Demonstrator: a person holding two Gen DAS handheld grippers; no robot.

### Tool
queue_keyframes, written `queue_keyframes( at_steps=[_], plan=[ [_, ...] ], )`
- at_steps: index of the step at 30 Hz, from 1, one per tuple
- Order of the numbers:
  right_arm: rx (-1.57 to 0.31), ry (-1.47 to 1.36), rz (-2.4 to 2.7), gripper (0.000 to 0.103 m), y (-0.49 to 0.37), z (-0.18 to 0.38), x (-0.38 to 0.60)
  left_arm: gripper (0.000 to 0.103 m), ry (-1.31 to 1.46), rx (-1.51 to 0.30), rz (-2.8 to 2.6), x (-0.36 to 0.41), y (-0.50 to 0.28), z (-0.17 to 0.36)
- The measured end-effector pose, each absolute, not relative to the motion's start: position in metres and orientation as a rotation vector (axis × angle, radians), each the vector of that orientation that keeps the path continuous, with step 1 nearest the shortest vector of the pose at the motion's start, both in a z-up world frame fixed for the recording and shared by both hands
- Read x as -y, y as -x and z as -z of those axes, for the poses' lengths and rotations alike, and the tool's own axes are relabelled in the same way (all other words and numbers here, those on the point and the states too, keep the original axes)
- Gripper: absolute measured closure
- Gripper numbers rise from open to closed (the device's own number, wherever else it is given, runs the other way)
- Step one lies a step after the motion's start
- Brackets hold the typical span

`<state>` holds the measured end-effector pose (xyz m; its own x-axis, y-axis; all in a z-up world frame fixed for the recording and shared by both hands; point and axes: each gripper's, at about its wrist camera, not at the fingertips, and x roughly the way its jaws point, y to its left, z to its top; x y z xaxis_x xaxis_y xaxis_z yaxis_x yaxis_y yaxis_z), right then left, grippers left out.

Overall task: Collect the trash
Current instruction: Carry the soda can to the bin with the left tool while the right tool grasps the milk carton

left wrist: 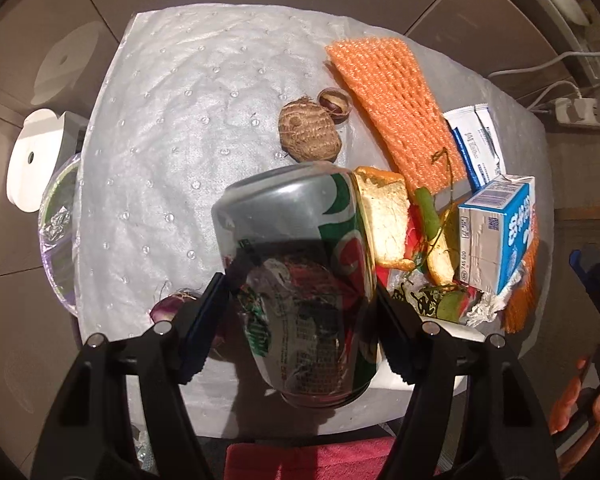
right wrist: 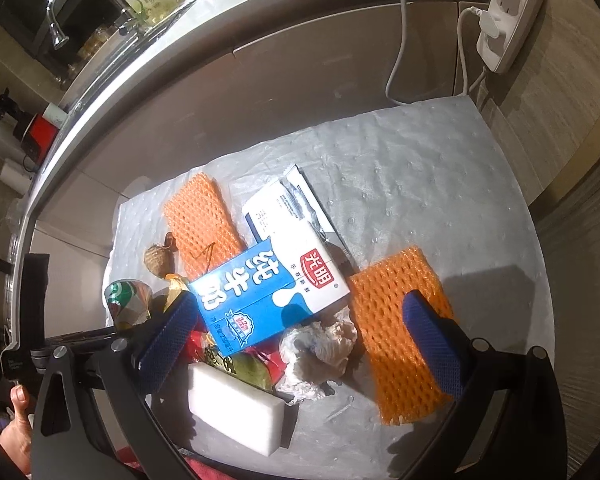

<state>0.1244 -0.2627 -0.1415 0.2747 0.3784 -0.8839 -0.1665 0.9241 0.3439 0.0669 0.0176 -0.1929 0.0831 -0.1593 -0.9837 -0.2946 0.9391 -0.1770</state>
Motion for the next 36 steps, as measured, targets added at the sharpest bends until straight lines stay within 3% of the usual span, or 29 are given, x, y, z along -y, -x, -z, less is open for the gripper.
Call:
queue_keyframes(
  at_steps=[13,23,31,33,35,36],
  plan=[
    [-1.334,-0.498,-0.131,0.002,-0.124,0.164,0.263,0.036,0.182,-1.273,-0.036,-0.015,-0.048,0.103],
    [-1.355,-0.807,0.157,0.002,-0.13,0.191,0.245,0.036,0.138,-1.2,0.038,-0.067,-0.038,0.086],
    [-1.328,-0.722,0.295,0.002,-0.141,0.2,0.228,0.036,0.117,-1.155,0.103,-0.118,-0.032,0.082],
    [-1.319,-0.691,0.301,0.01,-0.142,0.2,0.225,0.036,0.115,-1.155,0.104,-0.132,-0.03,0.084],
    [-1.311,-0.684,0.288,0.03,-0.141,0.2,0.221,0.036,0.111,-1.153,0.102,-0.145,-0.028,0.086],
    [-1.304,-0.682,0.291,0.03,-0.14,0.199,0.22,0.036,0.107,-1.153,0.1,-0.151,-0.028,0.087]
  ],
)
